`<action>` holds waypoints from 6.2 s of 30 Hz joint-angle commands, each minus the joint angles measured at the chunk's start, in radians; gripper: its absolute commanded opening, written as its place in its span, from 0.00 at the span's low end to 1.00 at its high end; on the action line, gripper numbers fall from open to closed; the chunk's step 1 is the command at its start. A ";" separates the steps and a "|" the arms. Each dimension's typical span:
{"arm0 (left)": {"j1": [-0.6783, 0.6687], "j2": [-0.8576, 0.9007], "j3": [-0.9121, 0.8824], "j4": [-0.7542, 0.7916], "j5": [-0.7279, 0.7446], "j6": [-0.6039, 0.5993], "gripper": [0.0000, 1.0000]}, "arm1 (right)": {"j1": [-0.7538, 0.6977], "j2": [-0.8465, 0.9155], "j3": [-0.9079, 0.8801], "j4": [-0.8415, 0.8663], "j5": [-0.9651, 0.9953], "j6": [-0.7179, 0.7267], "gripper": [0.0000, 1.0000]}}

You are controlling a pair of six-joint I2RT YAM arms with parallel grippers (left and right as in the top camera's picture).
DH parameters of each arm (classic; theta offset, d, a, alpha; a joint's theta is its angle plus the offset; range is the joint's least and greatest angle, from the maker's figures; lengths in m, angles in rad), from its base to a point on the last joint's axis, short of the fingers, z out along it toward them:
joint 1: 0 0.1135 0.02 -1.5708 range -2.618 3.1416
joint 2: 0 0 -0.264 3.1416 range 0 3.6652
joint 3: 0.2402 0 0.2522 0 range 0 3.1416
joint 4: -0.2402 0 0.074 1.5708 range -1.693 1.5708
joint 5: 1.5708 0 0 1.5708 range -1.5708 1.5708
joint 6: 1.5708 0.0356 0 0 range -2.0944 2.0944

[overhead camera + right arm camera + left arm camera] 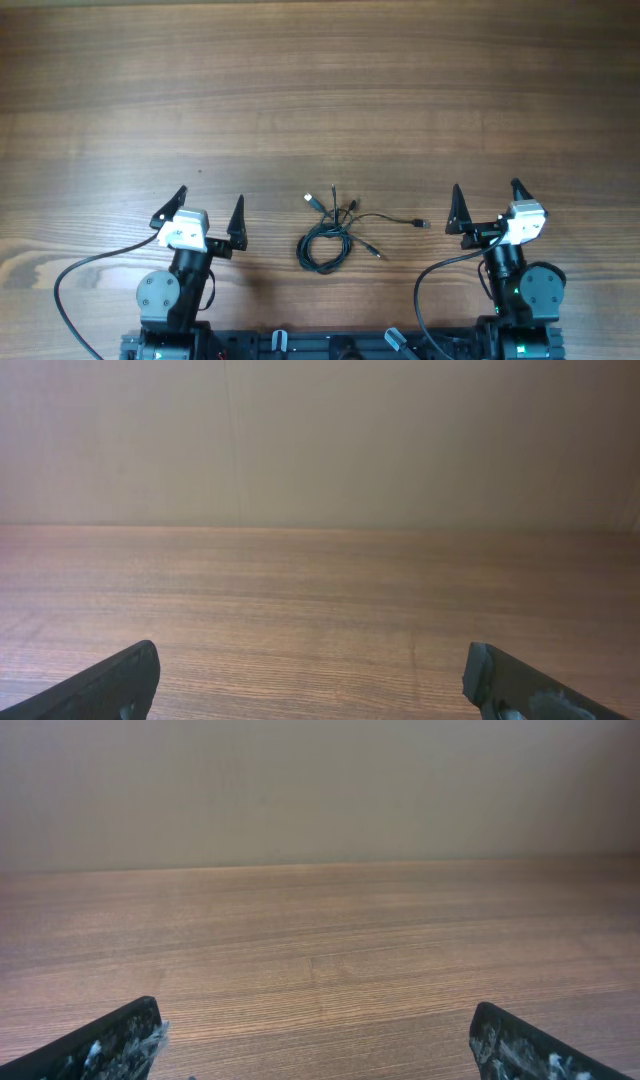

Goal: Untangle cables

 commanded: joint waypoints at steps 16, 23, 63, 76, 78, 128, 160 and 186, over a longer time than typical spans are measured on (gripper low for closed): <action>0.003 -0.006 -0.003 0.026 0.048 0.000 1.00 | -0.004 -0.012 -0.001 0.005 -0.011 0.007 1.00; 0.003 -0.006 0.060 -0.041 0.136 -0.012 1.00 | -0.004 -0.012 -0.001 0.005 -0.011 0.007 1.00; -0.532 1.227 0.737 -0.568 0.101 0.042 1.00 | -0.004 -0.012 -0.001 0.005 -0.011 0.008 1.00; -0.537 1.323 0.716 -0.566 -0.071 0.057 1.00 | -0.004 -0.012 -0.001 0.005 -0.012 0.008 1.00; -0.544 1.359 0.716 -0.555 -0.071 0.057 1.00 | -0.004 -0.012 -0.001 0.005 -0.011 0.007 1.00; -0.621 1.630 0.716 -0.384 -0.079 0.086 0.04 | -0.004 -0.012 -0.001 0.005 -0.012 0.007 1.00; -0.592 1.062 0.802 -0.130 -0.046 0.041 0.04 | -0.004 -0.012 -0.001 0.040 -0.027 0.114 1.00; -0.707 1.004 0.802 0.006 -0.037 0.739 0.04 | -0.004 0.606 0.917 -0.706 -0.529 0.290 1.00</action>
